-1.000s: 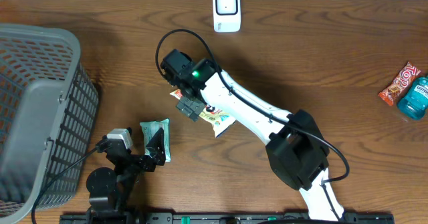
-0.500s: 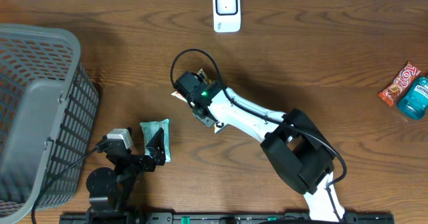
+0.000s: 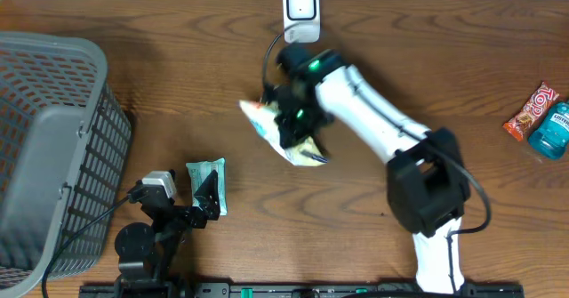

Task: Scan the item barcode
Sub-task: 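Lift the chip bag with the right gripper and turn it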

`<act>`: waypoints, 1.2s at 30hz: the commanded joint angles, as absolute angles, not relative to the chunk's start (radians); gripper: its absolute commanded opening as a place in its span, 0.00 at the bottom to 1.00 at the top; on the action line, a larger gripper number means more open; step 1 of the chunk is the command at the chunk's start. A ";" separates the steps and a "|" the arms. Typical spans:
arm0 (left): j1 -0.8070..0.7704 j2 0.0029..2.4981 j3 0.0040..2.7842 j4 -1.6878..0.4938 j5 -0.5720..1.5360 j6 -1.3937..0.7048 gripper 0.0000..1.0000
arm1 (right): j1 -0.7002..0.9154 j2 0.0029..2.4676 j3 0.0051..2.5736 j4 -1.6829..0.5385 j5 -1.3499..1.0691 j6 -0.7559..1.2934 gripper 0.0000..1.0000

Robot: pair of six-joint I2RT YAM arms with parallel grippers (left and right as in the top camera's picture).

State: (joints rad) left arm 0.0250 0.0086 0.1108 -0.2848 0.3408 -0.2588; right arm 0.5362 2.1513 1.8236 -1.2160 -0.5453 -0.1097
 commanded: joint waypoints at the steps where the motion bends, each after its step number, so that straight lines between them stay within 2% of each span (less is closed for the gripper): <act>1: 0.023 0.004 0.097 -0.310 0.343 -0.257 0.98 | 0.432 2.138 1.842 -1.303 -1.044 -0.236 0.01; 4: 0.023 0.004 0.097 -0.310 0.343 -0.257 0.98 | 0.353 2.138 1.841 -1.461 -1.242 -0.339 0.01; 10: 0.023 0.004 0.097 -0.310 0.343 -0.257 0.98 | 0.302 2.138 1.841 -1.695 -1.438 -0.553 0.01; 24: 0.023 0.004 0.097 -0.310 0.343 -0.257 0.98 | 0.328 2.108 1.836 -1.702 -1.483 -0.528 0.01; 36: 0.023 0.004 0.097 -0.310 0.343 -0.257 0.98 | 0.342 1.878 1.836 -1.702 -1.446 -0.529 0.01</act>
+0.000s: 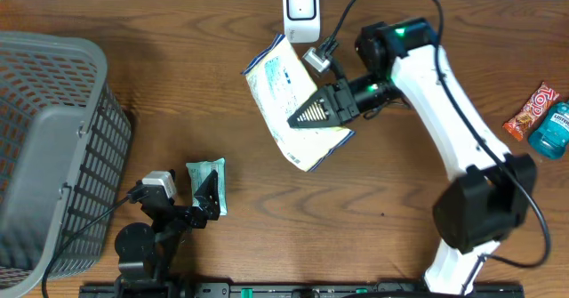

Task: Scan the item barcode
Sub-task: 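Lift the chip bag with the right gripper and turn it, then hold the chip bag up against the scanner with the right gripper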

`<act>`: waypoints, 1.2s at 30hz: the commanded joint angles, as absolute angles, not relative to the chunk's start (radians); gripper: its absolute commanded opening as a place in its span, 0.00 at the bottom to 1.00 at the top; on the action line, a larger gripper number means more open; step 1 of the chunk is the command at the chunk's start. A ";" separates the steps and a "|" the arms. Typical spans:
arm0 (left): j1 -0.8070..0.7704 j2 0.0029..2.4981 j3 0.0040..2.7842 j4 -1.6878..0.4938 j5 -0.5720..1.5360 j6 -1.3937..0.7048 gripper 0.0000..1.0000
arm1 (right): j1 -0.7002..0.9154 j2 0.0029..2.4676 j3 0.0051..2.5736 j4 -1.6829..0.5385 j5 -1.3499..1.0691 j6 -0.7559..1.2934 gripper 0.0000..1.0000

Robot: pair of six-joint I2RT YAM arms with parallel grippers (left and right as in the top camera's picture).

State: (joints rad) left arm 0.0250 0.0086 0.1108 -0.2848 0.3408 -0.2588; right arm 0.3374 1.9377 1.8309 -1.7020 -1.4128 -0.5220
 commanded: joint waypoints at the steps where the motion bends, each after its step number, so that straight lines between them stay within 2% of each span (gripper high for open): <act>1: 0.023 0.004 0.097 -0.310 0.343 -0.257 0.98 | 0.342 1.866 1.836 -1.699 -1.446 -0.529 0.01; 11: 0.023 0.004 0.097 -0.310 0.343 -0.257 0.98 | 0.340 1.840 1.836 -1.699 -1.445 -0.487 0.01; 15: 0.023 0.004 0.097 -0.310 0.343 -0.257 0.98 | 0.340 1.840 1.836 -1.698 -1.338 -0.488 0.02; 18: 0.023 0.004 0.097 -0.310 0.343 -0.257 0.98 | 0.347 1.840 1.836 -1.561 -1.115 -0.630 0.02; 22: 0.023 0.004 0.097 -0.310 0.343 -0.257 0.98 | 0.361 1.841 1.836 -1.382 -0.906 -0.622 0.01; 25: 0.023 0.004 0.097 -0.309 0.343 -0.257 0.98 | 0.385 1.847 1.836 -1.130 -0.793 -0.619 0.01; 31: 0.023 0.004 0.097 -0.309 0.343 -0.257 0.98 | 0.421 1.890 1.836 -0.647 -0.310 -0.380 0.01; 36: 0.023 0.004 0.097 -0.309 0.343 -0.257 0.98 | 0.415 2.001 1.836 -0.325 -0.262 -0.359 0.01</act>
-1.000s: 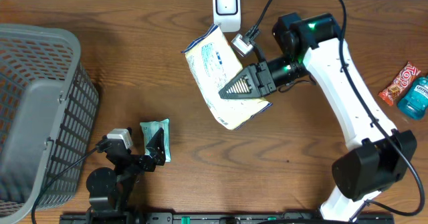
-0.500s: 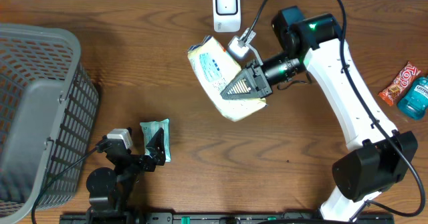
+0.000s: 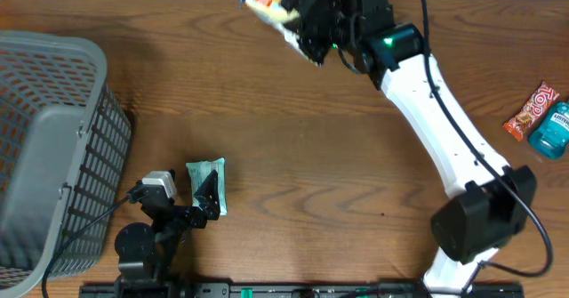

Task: Scan the item barcode
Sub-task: 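Hold the chip bag up against the scanner with the right gripper, then carry the chip bag right and release it at the right edge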

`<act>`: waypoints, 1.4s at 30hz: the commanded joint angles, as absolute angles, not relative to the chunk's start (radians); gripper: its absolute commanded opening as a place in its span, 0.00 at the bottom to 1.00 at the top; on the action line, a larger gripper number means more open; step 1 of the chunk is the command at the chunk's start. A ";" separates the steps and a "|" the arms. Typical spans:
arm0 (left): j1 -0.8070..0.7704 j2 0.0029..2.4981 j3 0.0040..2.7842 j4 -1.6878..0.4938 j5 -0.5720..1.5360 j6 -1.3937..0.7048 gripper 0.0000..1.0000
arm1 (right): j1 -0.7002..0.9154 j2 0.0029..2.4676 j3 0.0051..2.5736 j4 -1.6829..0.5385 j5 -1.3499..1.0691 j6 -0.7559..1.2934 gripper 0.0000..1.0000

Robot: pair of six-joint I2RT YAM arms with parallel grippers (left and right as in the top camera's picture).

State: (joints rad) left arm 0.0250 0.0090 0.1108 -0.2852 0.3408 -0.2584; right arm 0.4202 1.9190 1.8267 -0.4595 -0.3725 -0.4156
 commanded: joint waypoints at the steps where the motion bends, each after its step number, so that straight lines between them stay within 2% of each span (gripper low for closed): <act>1: 0.023 0.004 0.097 -0.310 0.343 -0.257 0.98 | 0.413 2.026 1.837 -0.270 -0.244 -0.352 0.01; 5: 0.023 0.004 0.097 -0.310 0.343 -0.257 0.98 | 0.407 2.153 1.842 -0.002 -0.169 -0.344 0.01; 9: 0.023 0.004 0.097 -0.310 0.343 -0.257 0.98 | 0.406 2.259 1.878 0.162 -0.101 -0.328 0.01; 18: 0.023 0.004 0.097 -0.310 0.343 -0.257 0.98 | 0.385 2.486 2.092 0.193 -0.103 -0.258 0.01; 23: 0.023 0.004 0.097 -0.310 0.343 -0.257 0.98 | 0.385 2.498 2.096 0.172 -0.086 -0.249 0.01; 26: 0.023 0.004 0.097 -0.310 0.343 -0.257 0.98 | 0.385 2.486 2.098 0.165 -0.014 -0.158 0.01; 28: 0.023 0.004 0.097 -0.310 0.343 -0.257 0.98 | 0.381 2.460 2.098 0.123 0.011 -0.136 0.01; 33: 0.023 0.004 0.097 -0.310 0.343 -0.257 0.98 | 0.342 2.303 2.098 -0.241 0.330 -0.059 0.01; 35: 0.023 0.004 0.097 -0.310 0.343 -0.257 0.98 | 0.306 2.244 2.098 -0.455 0.451 -0.006 0.01; 39: 0.023 0.004 0.097 -0.310 0.343 -0.257 0.98 | 0.215 2.223 2.098 -0.691 0.505 0.000 0.01; 42: 0.023 0.004 0.097 -0.310 0.343 -0.257 0.98 | 0.097 2.244 2.066 -0.774 0.506 0.016 0.01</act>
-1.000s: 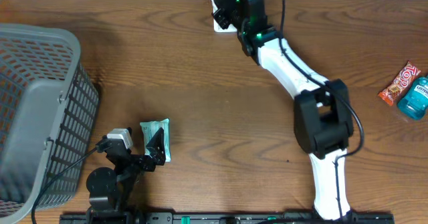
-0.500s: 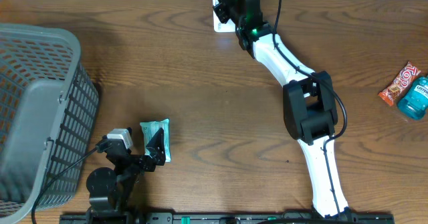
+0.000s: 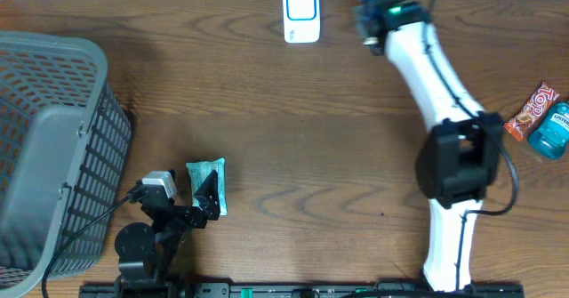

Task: Scan the item barcode
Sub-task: 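Carry the chip bag right and release it at the right edge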

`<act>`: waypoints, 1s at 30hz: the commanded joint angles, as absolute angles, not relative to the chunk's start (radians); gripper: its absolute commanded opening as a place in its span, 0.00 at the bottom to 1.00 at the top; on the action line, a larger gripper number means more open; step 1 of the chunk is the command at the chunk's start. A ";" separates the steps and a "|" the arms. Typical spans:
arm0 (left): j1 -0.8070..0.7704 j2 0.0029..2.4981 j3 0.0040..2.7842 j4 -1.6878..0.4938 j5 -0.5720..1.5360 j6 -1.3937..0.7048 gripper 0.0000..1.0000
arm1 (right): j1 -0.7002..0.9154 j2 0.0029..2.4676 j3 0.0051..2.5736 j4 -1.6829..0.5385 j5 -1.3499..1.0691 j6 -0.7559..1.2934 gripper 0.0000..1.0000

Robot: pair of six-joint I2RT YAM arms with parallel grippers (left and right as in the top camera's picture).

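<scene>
The white barcode scanner stands at the table's far edge, its face edged in blue. My right arm reaches from the front up past the scanner's right side and leaves the overhead view at the top edge. Its gripper and the snack bag are out of view. My left gripper rests folded near the front left, fingers together, lying against a small green packet without holding it.
A grey mesh basket fills the left side. A red snack bar and a blue bottle lie at the right edge. Brown wooden tabletop lies between them.
The right arm has moved right and further back. The bag and gripper, then at the top edge over the scanner, are now out of frame, and the scanner shows again.
My right gripper first held the snack bag just in front of the scanner. Then the bag was turned with its pale printed face up beside the scanner. After that it hung over the scanner at the top edge. Now bag and gripper are beyond the frame. The left arm stayed still.
</scene>
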State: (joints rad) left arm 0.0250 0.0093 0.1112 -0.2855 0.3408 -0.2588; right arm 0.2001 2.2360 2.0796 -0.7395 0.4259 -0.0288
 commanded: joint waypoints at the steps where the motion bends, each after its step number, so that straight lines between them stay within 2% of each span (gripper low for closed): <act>1: 0.023 0.004 0.097 -0.310 0.343 -0.257 0.98 | 0.066 2.254 2.056 -0.776 0.506 0.025 0.01; 11: 0.023 0.004 0.097 -0.310 0.343 -0.257 0.98 | -0.263 2.391 1.999 -0.777 0.506 0.204 0.01; 13: 0.023 0.004 0.097 -0.310 0.343 -0.257 0.98 | -0.288 2.378 2.002 -0.780 0.506 0.236 0.06; 14: 0.023 0.004 0.097 -0.310 0.343 -0.257 0.98 | -0.298 2.365 2.004 -0.781 0.502 0.244 0.13; 15: 0.023 0.004 0.097 -0.310 0.343 -0.257 0.98 | -0.303 2.338 2.009 -0.783 0.477 0.247 0.50; 16: 0.023 0.004 0.097 -0.310 0.343 -0.257 0.98 | -0.302 2.313 2.009 -0.782 0.452 0.247 0.63; 18: 0.023 0.004 0.097 -0.310 0.343 -0.257 0.98 | -0.288 2.251 2.009 -0.788 0.363 0.247 0.77; 19: 0.023 0.004 0.097 -0.310 0.343 -0.257 0.98 | -0.273 2.210 2.009 -0.798 0.291 0.247 0.99; 23: 0.023 0.004 0.097 -0.310 0.343 -0.257 0.98 | -0.204 2.090 2.009 -0.851 0.070 0.288 0.99; 27: 0.023 0.004 0.097 -0.310 0.343 -0.257 0.98 | -0.082 2.004 2.009 -0.959 -0.394 0.299 0.99; 30: 0.023 0.004 0.097 -0.310 0.343 -0.257 0.98 | 0.030 2.014 2.005 -1.053 -0.487 0.263 0.99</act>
State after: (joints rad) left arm 0.0250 0.0093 0.1112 -0.2855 0.3408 -0.2588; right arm -0.0593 1.9842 2.0136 -0.9844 -0.2321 0.2768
